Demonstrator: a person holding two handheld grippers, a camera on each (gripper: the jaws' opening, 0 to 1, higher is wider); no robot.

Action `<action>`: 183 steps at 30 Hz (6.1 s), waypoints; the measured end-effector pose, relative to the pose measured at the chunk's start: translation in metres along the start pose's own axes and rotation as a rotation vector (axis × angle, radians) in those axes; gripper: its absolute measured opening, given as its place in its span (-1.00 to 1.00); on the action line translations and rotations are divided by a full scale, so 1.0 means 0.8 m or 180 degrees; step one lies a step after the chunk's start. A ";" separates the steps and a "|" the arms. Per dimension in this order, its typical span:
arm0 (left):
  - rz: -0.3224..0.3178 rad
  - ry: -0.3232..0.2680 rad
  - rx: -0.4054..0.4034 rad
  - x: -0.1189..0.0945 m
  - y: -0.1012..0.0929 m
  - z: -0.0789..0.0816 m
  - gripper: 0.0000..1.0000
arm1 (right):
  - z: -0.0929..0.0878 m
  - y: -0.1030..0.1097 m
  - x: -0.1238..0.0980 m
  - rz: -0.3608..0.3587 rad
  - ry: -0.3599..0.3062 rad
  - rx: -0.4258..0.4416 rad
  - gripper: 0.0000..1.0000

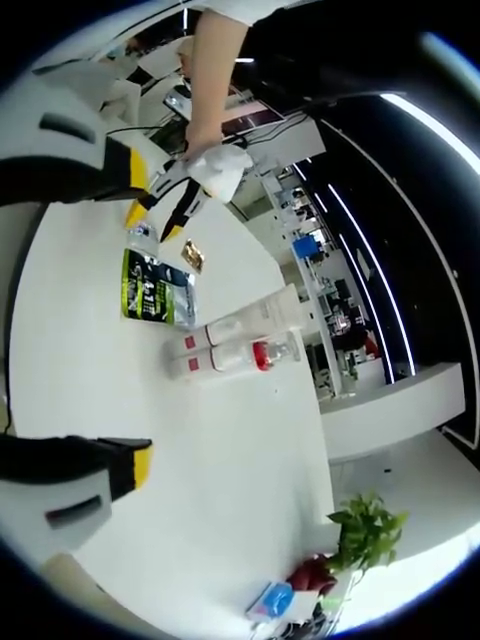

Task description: Arrange the skincare products in the storage area until every visible bottle or jar stands upright without overlapping.

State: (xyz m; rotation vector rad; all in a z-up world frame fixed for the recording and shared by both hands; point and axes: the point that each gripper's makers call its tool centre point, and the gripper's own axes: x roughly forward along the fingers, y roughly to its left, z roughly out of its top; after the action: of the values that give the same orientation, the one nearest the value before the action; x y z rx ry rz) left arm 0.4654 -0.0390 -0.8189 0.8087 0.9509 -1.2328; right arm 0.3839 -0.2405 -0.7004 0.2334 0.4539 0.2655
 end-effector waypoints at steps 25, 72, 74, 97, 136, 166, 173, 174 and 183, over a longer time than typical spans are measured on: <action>0.0068 -0.0751 -0.0633 -0.048 -0.052 0.027 0.33 | 0.001 0.005 -0.001 0.0046 -0.0012 -0.0048 0.97; 0.0701 -0.1584 -0.2230 -0.096 -0.115 -0.062 0.94 | -0.007 0.012 0.001 0.0140 0.0080 -0.0084 0.96; 0.0732 -0.1634 -0.2258 -0.099 -0.116 -0.064 0.94 | -0.007 0.011 0.001 0.0129 0.0080 -0.0077 0.96; 0.0885 -0.1674 -0.2234 -0.106 -0.102 -0.063 0.94 | -0.010 0.011 0.001 0.0126 0.0128 -0.0090 0.96; 0.0756 -0.1442 -0.1877 -0.095 -0.037 -0.044 0.90 | -0.014 0.007 0.002 0.0094 0.0206 0.0037 0.95; 0.0568 -0.0858 -0.0976 -0.061 0.079 -0.016 0.89 | -0.015 -0.007 0.002 -0.0043 0.0207 0.0194 0.95; 0.0482 -0.0685 -0.0709 -0.044 0.098 -0.013 0.87 | -0.016 -0.012 0.002 -0.0105 0.0206 0.0237 0.95; 0.0469 -0.0677 -0.0690 -0.043 0.100 -0.011 0.87 | -0.016 -0.012 0.002 -0.0113 0.0209 0.0241 0.95; 0.0395 -0.0511 -0.0452 -0.030 0.131 -0.008 0.83 | -0.016 -0.018 0.002 -0.0188 0.0212 0.0300 0.95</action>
State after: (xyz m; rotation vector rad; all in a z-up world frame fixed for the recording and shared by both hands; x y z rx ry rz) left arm 0.5658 -0.0064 -0.7992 0.6372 0.8352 -1.0925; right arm 0.3823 -0.2517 -0.7164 0.3033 0.5390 0.1947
